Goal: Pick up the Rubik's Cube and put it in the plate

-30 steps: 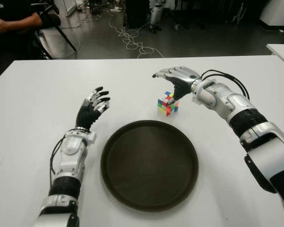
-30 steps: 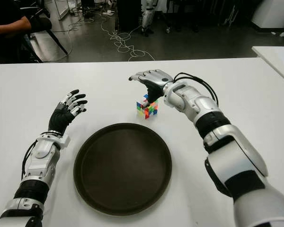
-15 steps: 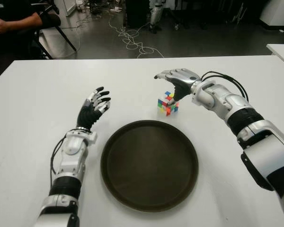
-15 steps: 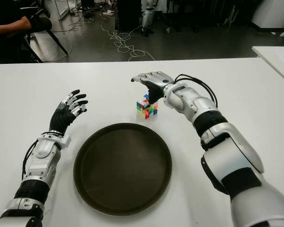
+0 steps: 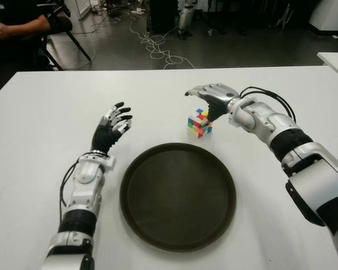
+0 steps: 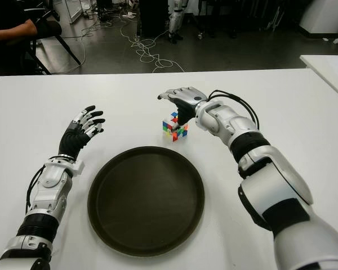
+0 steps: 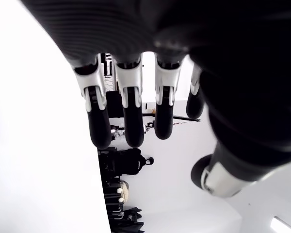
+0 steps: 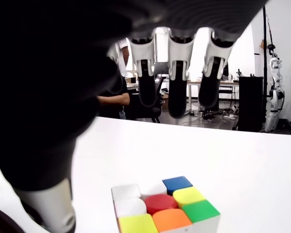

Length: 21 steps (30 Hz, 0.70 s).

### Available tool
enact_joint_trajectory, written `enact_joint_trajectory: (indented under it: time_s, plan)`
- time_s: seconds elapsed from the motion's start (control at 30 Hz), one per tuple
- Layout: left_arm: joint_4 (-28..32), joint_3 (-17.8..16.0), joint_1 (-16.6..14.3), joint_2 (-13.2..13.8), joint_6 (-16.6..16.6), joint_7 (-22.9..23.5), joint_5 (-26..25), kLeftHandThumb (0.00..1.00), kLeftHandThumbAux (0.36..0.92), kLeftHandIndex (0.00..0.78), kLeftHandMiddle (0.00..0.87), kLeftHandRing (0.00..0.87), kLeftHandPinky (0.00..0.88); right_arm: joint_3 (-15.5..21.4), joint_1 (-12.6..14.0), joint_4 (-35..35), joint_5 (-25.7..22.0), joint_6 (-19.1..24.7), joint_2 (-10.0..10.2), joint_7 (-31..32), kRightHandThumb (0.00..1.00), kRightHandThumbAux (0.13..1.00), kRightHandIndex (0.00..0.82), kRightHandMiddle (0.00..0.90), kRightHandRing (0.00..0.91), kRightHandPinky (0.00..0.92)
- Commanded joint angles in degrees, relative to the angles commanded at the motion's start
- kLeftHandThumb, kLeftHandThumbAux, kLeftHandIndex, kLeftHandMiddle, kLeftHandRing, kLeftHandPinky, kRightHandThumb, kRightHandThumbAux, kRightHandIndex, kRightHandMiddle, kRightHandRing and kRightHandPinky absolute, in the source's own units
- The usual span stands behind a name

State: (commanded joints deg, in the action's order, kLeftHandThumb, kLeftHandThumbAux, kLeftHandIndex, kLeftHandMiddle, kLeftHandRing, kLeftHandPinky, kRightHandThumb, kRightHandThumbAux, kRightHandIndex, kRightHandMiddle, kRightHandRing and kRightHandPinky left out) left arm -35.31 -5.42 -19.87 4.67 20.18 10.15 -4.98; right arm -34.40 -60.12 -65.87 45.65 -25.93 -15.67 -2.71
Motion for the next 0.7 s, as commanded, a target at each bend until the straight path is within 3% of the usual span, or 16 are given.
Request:
enact_joint_trajectory:
  time_s: [0.7]
  plan:
    - [0.46,0.34,0.06,-0.11,-0.49,-1.08,0.41,0.344,0.724,0.142,0.226,0.238,0.301,-2.05,0.38,-3.14,0.33,0.69,1.68,-0.29,0.000,0.810,0.146,0.183,0.208,0.217]
